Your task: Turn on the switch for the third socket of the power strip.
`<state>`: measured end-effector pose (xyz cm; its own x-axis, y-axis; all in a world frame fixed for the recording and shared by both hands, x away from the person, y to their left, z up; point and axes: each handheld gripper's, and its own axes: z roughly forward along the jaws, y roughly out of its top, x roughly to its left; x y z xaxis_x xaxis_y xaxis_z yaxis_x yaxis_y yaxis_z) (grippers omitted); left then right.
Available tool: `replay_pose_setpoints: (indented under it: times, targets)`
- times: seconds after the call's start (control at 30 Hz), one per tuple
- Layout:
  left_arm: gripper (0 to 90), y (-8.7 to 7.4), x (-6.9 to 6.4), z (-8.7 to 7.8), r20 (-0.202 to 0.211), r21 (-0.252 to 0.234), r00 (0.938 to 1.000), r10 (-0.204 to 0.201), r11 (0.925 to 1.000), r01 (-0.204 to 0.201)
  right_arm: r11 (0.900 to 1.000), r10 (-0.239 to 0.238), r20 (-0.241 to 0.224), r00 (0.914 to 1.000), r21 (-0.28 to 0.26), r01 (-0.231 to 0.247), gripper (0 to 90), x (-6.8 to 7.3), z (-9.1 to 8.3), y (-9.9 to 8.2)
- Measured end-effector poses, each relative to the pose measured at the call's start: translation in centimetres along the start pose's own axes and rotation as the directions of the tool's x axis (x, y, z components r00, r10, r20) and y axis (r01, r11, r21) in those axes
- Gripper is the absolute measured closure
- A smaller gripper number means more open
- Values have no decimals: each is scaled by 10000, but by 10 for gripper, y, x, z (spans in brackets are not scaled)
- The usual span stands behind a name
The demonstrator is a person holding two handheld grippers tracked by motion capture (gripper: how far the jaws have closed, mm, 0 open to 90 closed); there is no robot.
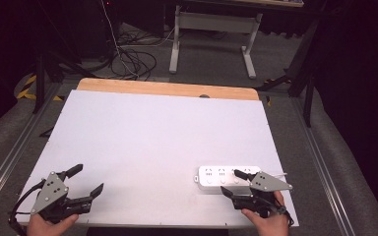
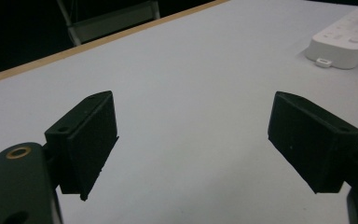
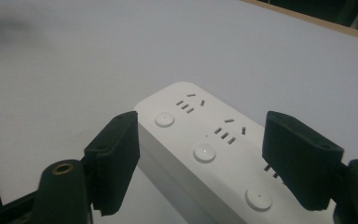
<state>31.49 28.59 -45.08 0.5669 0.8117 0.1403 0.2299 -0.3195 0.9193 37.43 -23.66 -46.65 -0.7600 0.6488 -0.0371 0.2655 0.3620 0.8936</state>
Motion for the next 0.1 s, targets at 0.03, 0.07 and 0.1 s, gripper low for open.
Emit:
replay_pose_setpoints:
  times: [0.03,0.07,0.1]
  targets:
    - [161,-1,0,1,0,5,10000,-39,10000,39,10000,-84,66,9999,41,84,287,0,0,0]
    - [161,-1,0,2,-21,16,10000,33,10000,-33,9999,-110,74,9999,27,109,287,0,0,0]
    - [161,-2,0,3,8,15,10000,-33,10000,33,9999,-126,56,9999,6,126,287,1,0,0]
